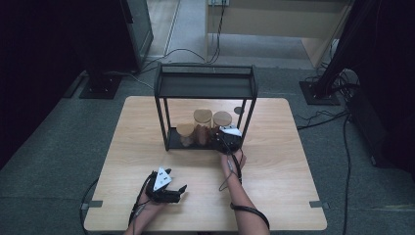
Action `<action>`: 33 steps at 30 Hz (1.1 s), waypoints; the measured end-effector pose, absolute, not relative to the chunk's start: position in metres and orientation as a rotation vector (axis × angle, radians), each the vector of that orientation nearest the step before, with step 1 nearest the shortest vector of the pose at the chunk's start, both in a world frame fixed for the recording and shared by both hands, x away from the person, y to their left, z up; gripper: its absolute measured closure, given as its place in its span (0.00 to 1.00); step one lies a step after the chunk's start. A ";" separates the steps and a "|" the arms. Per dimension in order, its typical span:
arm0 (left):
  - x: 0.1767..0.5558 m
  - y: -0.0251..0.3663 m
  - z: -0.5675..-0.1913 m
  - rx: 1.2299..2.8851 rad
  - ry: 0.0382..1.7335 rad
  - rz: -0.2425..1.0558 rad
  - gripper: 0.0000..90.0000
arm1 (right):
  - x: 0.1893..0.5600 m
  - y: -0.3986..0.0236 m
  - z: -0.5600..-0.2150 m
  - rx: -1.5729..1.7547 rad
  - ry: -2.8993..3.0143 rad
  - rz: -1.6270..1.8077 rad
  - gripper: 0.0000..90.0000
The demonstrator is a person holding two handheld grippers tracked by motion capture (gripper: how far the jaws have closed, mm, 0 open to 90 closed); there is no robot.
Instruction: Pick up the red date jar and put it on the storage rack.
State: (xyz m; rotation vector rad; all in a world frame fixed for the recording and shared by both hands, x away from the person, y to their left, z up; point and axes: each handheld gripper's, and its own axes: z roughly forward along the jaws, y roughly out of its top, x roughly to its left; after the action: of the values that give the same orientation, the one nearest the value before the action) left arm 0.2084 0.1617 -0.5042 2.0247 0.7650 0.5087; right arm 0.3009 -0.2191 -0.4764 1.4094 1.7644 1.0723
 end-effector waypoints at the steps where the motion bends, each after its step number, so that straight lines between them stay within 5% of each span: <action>1: 0.208 0.162 -0.504 2.026 0.764 0.509 0.13 | 0.301 -0.219 -0.476 1.412 1.762 1.073 0.27; 33: 0.208 0.160 -0.504 2.027 0.763 0.505 0.13 | 0.299 -0.209 -0.475 1.430 1.715 1.051 0.26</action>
State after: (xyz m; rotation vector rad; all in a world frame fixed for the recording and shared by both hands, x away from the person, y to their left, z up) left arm 0.2082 0.1603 -0.5041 2.0266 0.7634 0.5053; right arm 0.2989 -0.2087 -0.4755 1.4301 1.7147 1.0505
